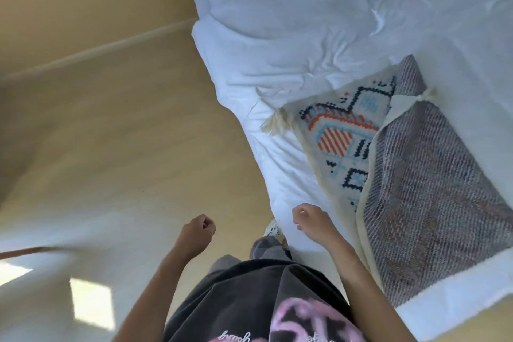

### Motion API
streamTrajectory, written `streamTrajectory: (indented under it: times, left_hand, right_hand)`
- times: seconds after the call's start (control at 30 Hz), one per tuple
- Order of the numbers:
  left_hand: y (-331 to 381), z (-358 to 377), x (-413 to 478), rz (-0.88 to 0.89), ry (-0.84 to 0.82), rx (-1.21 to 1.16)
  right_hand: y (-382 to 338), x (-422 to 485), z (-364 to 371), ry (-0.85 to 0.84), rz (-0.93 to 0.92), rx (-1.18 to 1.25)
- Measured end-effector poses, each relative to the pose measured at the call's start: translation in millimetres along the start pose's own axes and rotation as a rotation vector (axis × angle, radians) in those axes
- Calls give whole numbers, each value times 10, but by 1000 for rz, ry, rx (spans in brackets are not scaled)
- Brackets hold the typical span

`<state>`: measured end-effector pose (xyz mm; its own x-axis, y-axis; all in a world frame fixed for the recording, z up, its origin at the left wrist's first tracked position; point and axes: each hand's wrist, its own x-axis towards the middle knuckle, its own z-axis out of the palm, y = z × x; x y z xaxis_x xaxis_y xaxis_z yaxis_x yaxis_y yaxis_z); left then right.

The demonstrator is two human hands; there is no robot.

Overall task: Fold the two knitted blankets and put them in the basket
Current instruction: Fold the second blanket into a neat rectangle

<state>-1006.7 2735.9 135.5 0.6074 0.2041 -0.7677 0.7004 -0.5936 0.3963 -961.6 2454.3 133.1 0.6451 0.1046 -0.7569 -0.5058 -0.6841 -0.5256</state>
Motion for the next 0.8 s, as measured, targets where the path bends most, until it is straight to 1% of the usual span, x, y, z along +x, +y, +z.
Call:
streamTrajectory:
  times: [0.1,0.27,0.37,0.47,0.6,0.7,0.8]
  left_hand:
    - [587,-141,313,69,-18,58]
    - [1523,-129,895,168,-145,239]
    - [2044,-83,1246,218,-218,396]
    - [2546,-56,1621,277,-315,497]
    - [3135,-58,2204,305,-423,621]
    - [3517,-100,2650,323,-452,763]
    - [3828,-67,3060,398,-411,872]
  right_hand:
    - [-52,159,-335,84,26,95]
    - [45,328,-666,196,136,265]
    - [111,428,-747,267,223,370]
    - [114,579,-786,327,309,466]
    - [-65,892,-817,393,423,546]
    - [-307,1177,-808,422,485,562]
    - [-531,1520,-794,434,528,548]
